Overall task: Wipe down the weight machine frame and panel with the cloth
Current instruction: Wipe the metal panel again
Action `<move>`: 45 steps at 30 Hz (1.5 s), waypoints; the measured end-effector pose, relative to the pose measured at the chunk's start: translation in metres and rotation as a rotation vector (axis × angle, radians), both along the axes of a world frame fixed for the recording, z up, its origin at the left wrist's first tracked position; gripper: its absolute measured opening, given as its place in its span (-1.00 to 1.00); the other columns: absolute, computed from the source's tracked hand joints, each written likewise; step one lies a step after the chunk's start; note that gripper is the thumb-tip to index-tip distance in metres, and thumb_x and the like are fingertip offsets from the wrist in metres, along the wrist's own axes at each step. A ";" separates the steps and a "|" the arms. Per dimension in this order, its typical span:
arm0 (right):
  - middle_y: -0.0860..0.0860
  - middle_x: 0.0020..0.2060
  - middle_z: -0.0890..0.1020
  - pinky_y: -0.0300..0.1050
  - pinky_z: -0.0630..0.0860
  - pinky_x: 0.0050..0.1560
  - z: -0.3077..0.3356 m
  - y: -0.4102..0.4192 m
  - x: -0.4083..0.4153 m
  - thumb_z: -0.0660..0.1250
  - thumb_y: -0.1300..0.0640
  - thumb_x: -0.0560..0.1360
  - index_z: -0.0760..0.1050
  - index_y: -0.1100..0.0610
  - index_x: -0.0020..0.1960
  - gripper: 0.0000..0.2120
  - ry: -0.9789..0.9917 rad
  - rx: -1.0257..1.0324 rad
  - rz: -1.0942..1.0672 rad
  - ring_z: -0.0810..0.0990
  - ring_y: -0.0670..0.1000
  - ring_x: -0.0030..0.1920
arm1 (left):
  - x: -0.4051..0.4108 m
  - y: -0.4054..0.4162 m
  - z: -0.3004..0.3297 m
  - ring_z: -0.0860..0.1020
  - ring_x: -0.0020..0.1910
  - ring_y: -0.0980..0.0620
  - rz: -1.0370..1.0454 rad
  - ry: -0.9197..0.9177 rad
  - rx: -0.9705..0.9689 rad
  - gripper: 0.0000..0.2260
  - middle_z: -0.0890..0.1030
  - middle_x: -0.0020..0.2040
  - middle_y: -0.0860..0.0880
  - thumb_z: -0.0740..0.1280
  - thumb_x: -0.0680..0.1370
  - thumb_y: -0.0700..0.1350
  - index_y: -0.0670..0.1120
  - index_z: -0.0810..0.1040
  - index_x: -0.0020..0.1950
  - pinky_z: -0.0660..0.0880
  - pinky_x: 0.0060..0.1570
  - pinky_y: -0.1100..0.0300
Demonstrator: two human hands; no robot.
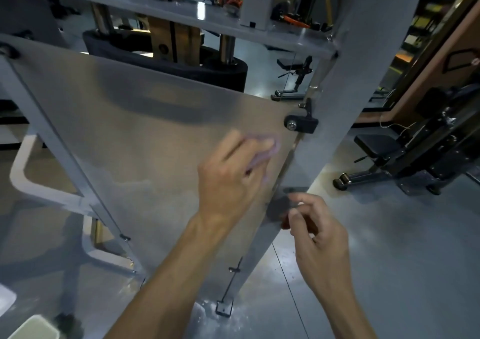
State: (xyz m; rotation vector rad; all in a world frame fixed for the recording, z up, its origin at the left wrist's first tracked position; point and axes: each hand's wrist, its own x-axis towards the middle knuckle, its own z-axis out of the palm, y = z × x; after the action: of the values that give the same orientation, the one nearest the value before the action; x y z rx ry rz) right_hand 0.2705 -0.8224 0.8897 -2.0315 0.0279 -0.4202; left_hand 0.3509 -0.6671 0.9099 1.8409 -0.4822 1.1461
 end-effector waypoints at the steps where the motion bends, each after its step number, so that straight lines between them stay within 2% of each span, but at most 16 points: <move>1: -0.10 -0.21 0.69 -0.11 0.56 -0.13 0.000 0.000 0.001 0.30 0.24 0.63 0.50 -0.22 0.10 -0.68 -0.003 0.002 0.006 0.68 -0.01 -0.13 | 0.003 -0.001 0.011 0.65 -0.16 0.09 0.037 -0.042 -0.017 -0.93 0.65 -0.06 -0.05 0.48 0.54 -0.23 -0.14 0.73 0.00 0.61 -0.28 0.16; 3: -0.11 -0.20 0.70 -0.17 0.55 -0.13 0.002 0.000 0.005 0.31 0.23 0.63 0.53 -0.18 0.09 -0.72 -0.016 0.008 0.021 0.67 -0.02 -0.13 | 0.002 -0.008 0.001 0.67 -0.14 0.02 0.046 -0.035 0.004 -0.91 0.67 -0.05 -0.08 0.46 0.59 -0.16 -0.17 0.74 -0.02 0.62 -0.26 0.11; 6: -0.14 -0.21 0.70 -0.28 0.51 -0.17 0.005 0.001 0.007 0.32 0.22 0.62 0.56 -0.11 0.10 -0.77 -0.023 0.009 0.037 0.65 -0.05 -0.14 | -0.009 -0.013 -0.055 0.67 -0.09 0.02 -0.022 0.118 0.204 -0.85 0.67 -0.01 -0.02 0.40 0.62 -0.09 -0.13 0.73 0.04 0.63 -0.21 0.07; 8: -0.16 -0.20 0.70 -0.31 0.51 -0.15 0.005 0.001 0.007 0.32 0.22 0.62 0.57 -0.10 0.10 -0.78 -0.019 0.003 0.046 0.66 -0.09 -0.12 | -0.011 -0.012 -0.064 0.65 -0.10 0.03 -0.039 0.168 0.279 -0.84 0.65 -0.01 0.01 0.39 0.61 -0.07 -0.10 0.73 0.07 0.62 -0.23 0.06; 13: -0.21 -0.19 0.71 -0.40 0.49 -0.17 0.011 0.003 0.007 0.32 0.25 0.62 0.56 -0.15 0.02 -0.73 -0.005 0.022 0.074 0.68 -0.15 -0.12 | 0.001 -0.006 0.025 0.66 -0.15 -0.01 0.053 -0.114 0.079 -0.92 0.66 -0.07 -0.05 0.47 0.58 -0.15 -0.15 0.74 -0.03 0.60 -0.26 0.09; 15: -0.20 -0.20 0.71 -0.40 0.49 -0.15 0.014 0.003 0.008 0.32 0.26 0.62 0.56 -0.15 0.02 -0.72 -0.026 0.032 0.085 0.68 -0.15 -0.13 | 0.002 -0.008 0.021 0.66 -0.15 -0.01 0.075 -0.126 0.094 -0.95 0.67 -0.07 -0.06 0.51 0.55 -0.19 -0.16 0.74 -0.04 0.60 -0.26 0.08; 18: -0.17 -0.21 0.71 -0.34 0.50 -0.19 0.013 0.002 0.010 0.32 0.27 0.62 0.56 -0.15 0.04 -0.70 -0.034 0.036 0.070 0.67 -0.14 -0.14 | -0.004 -0.007 -0.053 0.64 -0.12 0.00 0.002 0.089 0.236 -0.86 0.65 -0.01 0.00 0.39 0.63 -0.07 -0.10 0.72 0.05 0.61 -0.25 0.07; 21: -0.15 -0.21 0.71 -0.19 0.53 -0.20 0.005 0.002 0.008 0.32 0.22 0.61 0.55 -0.18 0.02 -0.73 -0.005 0.025 0.070 0.67 -0.13 -0.15 | -0.010 0.001 -0.108 0.63 -0.13 0.08 -0.009 0.294 0.315 -0.91 0.61 0.00 0.11 0.45 0.54 -0.07 0.01 0.69 0.02 0.59 -0.30 0.09; 23: -0.14 -0.21 0.71 -0.17 0.53 -0.18 0.001 0.004 0.008 0.33 0.23 0.61 0.55 -0.17 0.01 -0.73 -0.001 0.028 0.077 0.66 -0.12 -0.15 | -0.008 0.006 -0.095 0.64 -0.12 0.10 -0.012 0.273 0.260 -0.91 0.63 -0.01 0.11 0.47 0.53 -0.10 0.01 0.71 0.02 0.61 -0.25 0.12; 26: -0.11 -0.19 0.72 -0.13 0.55 -0.13 -0.010 0.011 0.012 0.31 0.22 0.62 0.55 -0.14 0.08 -0.76 0.020 0.012 0.093 0.68 -0.10 -0.13 | -0.003 0.012 -0.045 0.65 -0.12 0.07 0.038 0.085 0.151 -0.92 0.67 -0.03 0.04 0.45 0.54 -0.20 -0.08 0.73 -0.02 0.59 -0.17 0.21; 30: -0.17 -0.18 0.72 -0.32 0.51 -0.14 -0.016 0.026 0.016 0.31 0.21 0.62 0.55 -0.11 0.11 -0.78 0.053 0.017 0.134 0.68 -0.17 -0.07 | -0.002 0.013 -0.055 0.65 -0.12 0.05 0.091 0.086 0.118 -0.91 0.67 -0.04 0.04 0.50 0.52 -0.25 -0.07 0.70 -0.06 0.59 -0.24 0.16; 32: -0.21 -0.20 0.72 -0.37 0.47 -0.17 -0.016 0.033 0.016 0.30 0.20 0.61 0.55 -0.12 0.11 -0.77 0.071 0.018 0.158 0.67 -0.20 -0.08 | -0.003 0.019 -0.089 0.64 -0.16 0.04 0.098 0.179 0.140 -0.90 0.64 -0.07 0.06 0.46 0.52 -0.19 0.00 0.64 -0.05 0.58 -0.31 0.12; 34: -0.21 -0.20 0.72 -0.35 0.49 -0.15 -0.020 0.040 0.017 0.30 0.20 0.62 0.55 -0.13 0.11 -0.77 0.097 0.023 0.170 0.67 -0.21 -0.07 | -0.003 0.029 -0.119 0.63 -0.21 0.01 0.093 0.349 0.135 -0.77 0.60 -0.10 0.07 0.50 0.48 -0.19 0.09 0.53 -0.04 0.56 -0.36 0.04; 37: -0.21 -0.17 0.72 -0.30 0.51 -0.14 -0.034 0.049 0.019 0.32 0.17 0.61 0.56 -0.14 0.10 -0.79 0.140 -0.003 0.177 0.66 -0.19 -0.07 | -0.010 0.043 -0.137 0.63 -0.18 0.10 0.070 0.567 0.043 -0.75 0.61 -0.10 0.16 0.51 0.45 -0.16 0.08 0.47 -0.07 0.56 -0.28 0.05; 41: -0.28 -0.13 0.69 -0.37 0.50 -0.15 -0.062 0.068 0.024 0.34 0.06 0.62 0.59 -0.12 0.04 -0.90 0.326 0.015 0.214 0.65 -0.21 -0.10 | -0.025 0.056 -0.140 0.59 -0.25 0.17 -0.077 0.788 -0.317 -0.85 0.63 -0.24 0.15 0.47 0.55 -0.02 0.06 0.50 -0.11 0.52 -0.21 0.19; 45: -0.13 -0.05 0.73 -0.29 0.59 -0.13 -0.079 0.095 0.027 0.31 -0.09 0.62 0.55 -0.01 0.13 -0.82 0.478 0.312 0.162 0.70 -0.15 0.01 | -0.038 0.076 -0.139 0.61 -0.19 0.06 -0.321 0.852 -0.611 -0.87 0.67 -0.16 -0.07 0.43 0.58 -0.10 -0.13 0.56 0.02 0.54 -0.19 0.18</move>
State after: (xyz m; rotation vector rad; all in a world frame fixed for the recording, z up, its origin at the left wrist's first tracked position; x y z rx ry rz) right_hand 0.2974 -0.7272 0.8108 -1.7660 0.2066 0.1702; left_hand 0.3127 -0.5911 0.7707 1.4511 0.0761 0.1810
